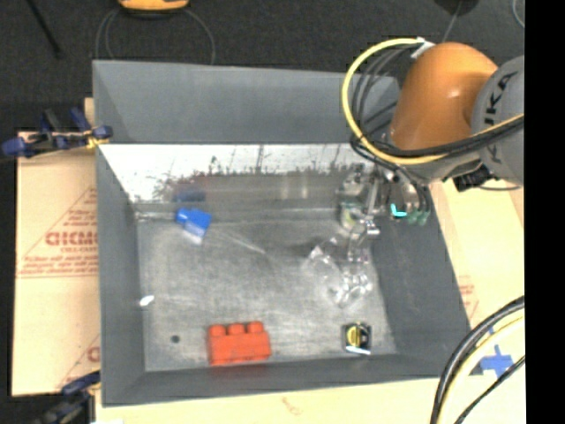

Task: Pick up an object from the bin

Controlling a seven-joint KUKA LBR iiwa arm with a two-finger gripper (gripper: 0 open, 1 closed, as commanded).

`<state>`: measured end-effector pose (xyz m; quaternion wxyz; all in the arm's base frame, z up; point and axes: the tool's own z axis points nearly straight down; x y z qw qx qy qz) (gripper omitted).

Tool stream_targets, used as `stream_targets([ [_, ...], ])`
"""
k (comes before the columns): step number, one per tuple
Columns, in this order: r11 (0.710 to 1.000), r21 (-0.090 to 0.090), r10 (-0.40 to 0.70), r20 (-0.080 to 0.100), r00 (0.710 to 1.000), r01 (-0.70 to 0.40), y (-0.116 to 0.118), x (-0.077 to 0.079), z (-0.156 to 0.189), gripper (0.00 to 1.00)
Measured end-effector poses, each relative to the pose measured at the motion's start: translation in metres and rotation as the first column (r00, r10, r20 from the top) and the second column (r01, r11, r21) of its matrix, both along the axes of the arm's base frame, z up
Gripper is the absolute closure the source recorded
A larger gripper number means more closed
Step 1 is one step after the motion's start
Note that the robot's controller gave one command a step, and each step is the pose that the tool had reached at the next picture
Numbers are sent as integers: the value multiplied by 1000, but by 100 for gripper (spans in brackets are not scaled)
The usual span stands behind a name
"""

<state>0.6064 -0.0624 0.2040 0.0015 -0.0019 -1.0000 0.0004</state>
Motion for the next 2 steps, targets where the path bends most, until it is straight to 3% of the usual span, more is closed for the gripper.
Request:
stream_targets([
  [1, 995, -4, 104, 25, 994, -103, -36, -30, -76, 0],
  [2, 1000, -1, -26, 29, 999, 26, -49, -32, -93, 0],
])
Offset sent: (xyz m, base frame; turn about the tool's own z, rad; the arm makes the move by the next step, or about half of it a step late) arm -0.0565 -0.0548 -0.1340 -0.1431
